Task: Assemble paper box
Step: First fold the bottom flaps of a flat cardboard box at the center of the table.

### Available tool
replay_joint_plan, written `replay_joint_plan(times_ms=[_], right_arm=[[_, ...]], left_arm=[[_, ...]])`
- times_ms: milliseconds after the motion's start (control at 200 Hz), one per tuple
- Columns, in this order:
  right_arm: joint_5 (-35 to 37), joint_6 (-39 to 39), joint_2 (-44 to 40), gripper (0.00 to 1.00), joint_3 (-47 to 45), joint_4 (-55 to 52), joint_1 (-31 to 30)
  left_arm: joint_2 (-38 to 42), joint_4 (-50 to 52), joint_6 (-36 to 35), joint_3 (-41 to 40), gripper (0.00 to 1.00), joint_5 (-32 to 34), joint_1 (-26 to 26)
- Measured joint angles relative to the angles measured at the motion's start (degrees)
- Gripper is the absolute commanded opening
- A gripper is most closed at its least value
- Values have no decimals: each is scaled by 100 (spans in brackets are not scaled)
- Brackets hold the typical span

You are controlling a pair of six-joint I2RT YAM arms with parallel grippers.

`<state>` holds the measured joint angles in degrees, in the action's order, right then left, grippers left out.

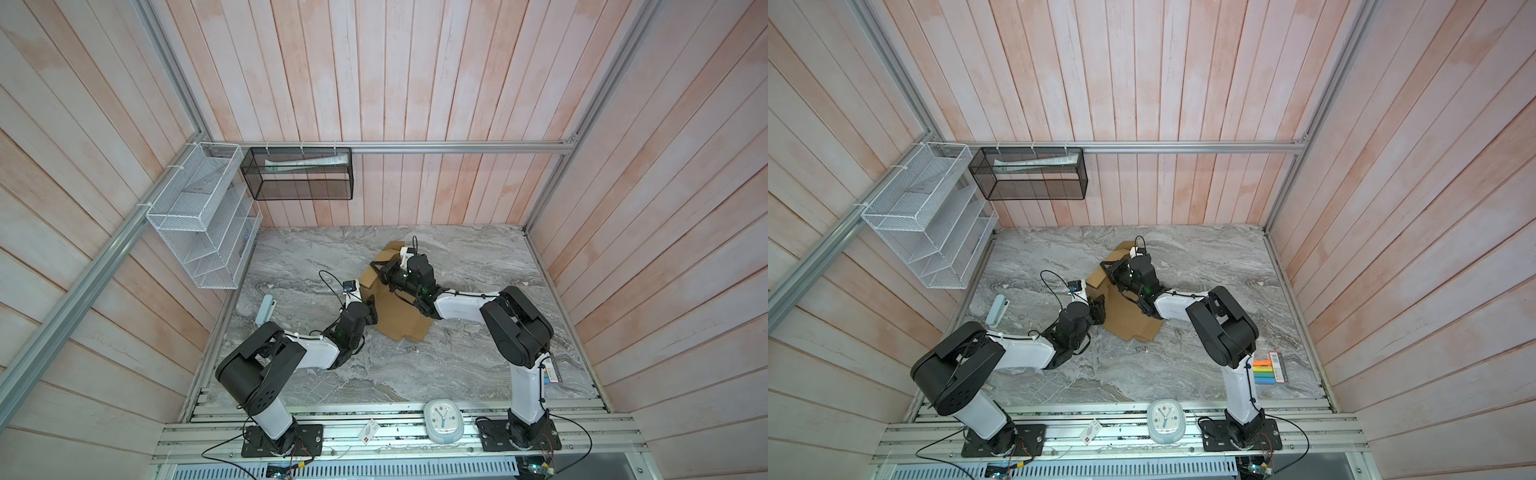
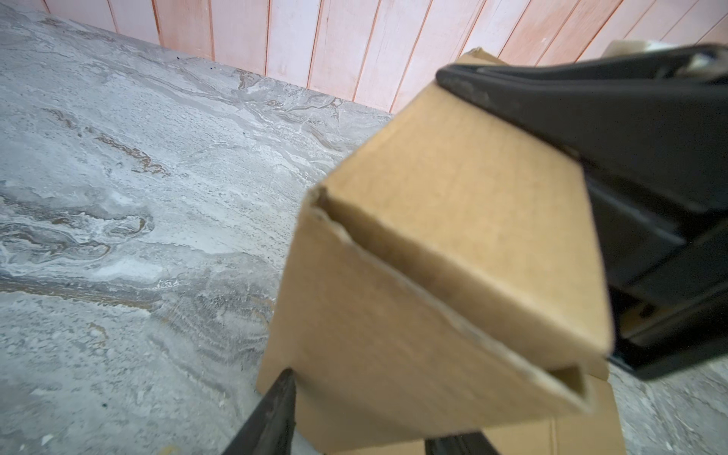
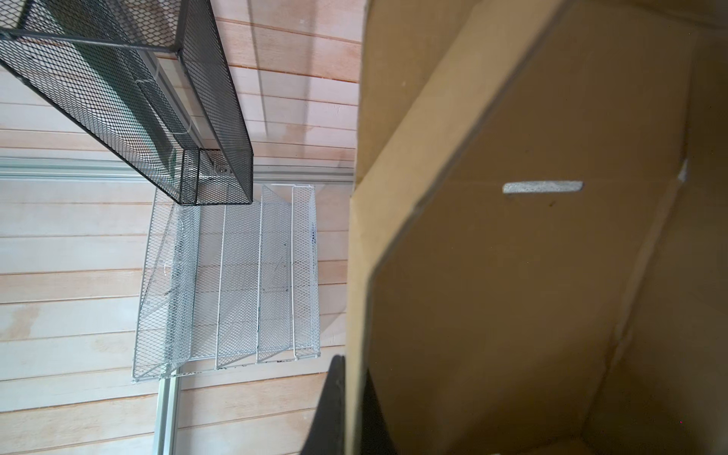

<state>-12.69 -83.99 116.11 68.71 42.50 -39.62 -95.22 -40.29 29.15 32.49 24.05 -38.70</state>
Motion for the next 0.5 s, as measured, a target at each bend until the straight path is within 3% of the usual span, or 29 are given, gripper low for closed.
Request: replay_joint_plan(times_ms=[500], right_arm=[[133, -44, 90, 0, 79, 85, -11]], left_arm=[[-245, 59, 116, 291, 52, 251, 0]])
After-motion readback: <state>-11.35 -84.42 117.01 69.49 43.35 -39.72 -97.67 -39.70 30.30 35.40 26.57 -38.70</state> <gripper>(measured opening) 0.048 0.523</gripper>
